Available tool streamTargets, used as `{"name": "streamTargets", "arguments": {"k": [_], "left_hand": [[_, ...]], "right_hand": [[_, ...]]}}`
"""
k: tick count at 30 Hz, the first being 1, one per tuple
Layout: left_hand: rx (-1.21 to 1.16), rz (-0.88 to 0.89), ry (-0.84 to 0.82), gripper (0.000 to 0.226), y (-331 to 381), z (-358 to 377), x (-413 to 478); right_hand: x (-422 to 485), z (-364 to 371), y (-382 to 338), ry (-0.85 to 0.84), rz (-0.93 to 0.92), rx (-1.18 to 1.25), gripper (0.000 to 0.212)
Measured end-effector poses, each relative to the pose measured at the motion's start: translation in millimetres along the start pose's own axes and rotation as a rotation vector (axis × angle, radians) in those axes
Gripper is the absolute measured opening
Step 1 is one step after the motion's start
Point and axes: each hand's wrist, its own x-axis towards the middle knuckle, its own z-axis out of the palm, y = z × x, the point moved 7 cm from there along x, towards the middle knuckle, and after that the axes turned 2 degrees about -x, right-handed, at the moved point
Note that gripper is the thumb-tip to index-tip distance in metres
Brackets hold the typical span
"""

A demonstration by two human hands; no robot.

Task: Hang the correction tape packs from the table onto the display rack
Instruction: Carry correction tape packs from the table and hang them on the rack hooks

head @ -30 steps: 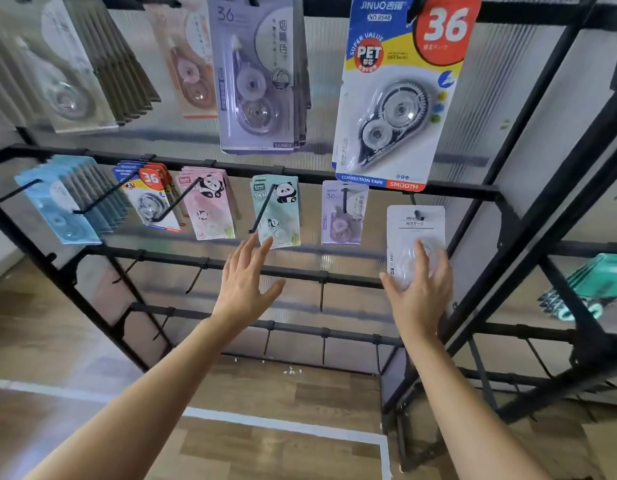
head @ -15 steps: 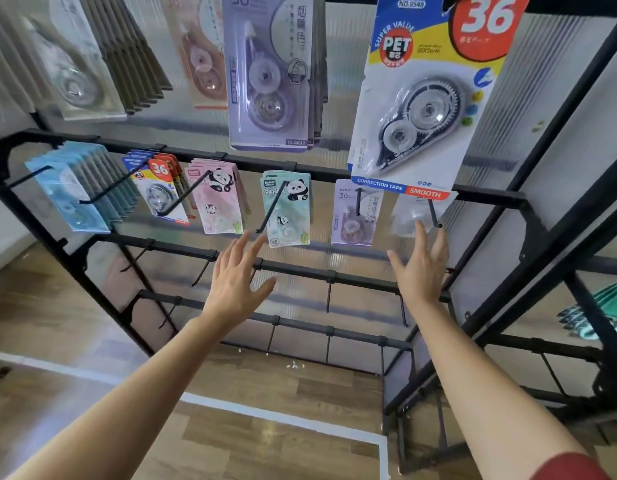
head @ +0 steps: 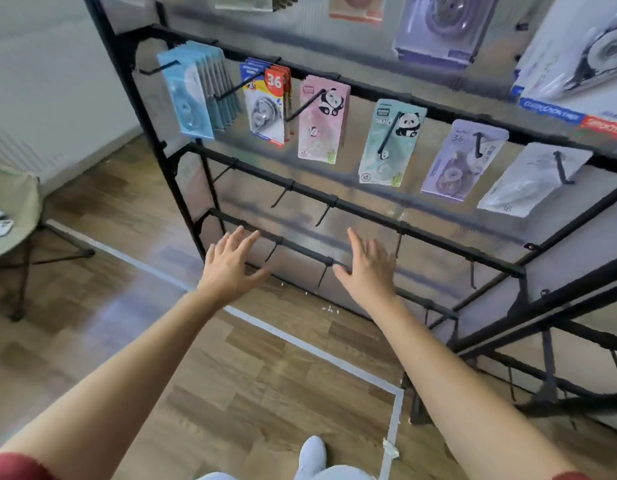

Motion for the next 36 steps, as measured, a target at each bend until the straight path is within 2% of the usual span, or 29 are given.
{"name": "streamTargets", "arguments": {"k": [11,17,24,36], "left_hand": [[-0.017,-0.446,0.066,0.075,-253,-87,-175],[-0.059,-0.698,0.171,0.072,-378,-138,-292],[-0.113,-0.993,0.286,0.071,-490,-180,-419],[-0.123,-1.275,0.424,0.070,-687,-278,-507]], "right_hand": [[-65,75,-286,-0.220,-0.345,-0.068,0.073],[-128,119,-466,-0.283,-0.626,-0.054,0.074],[-196,161,-645,-0.345,-0.979,-0.131,0.072],[-230,216,-922,-0.422,-1.226,-0.137,0.070]]}}
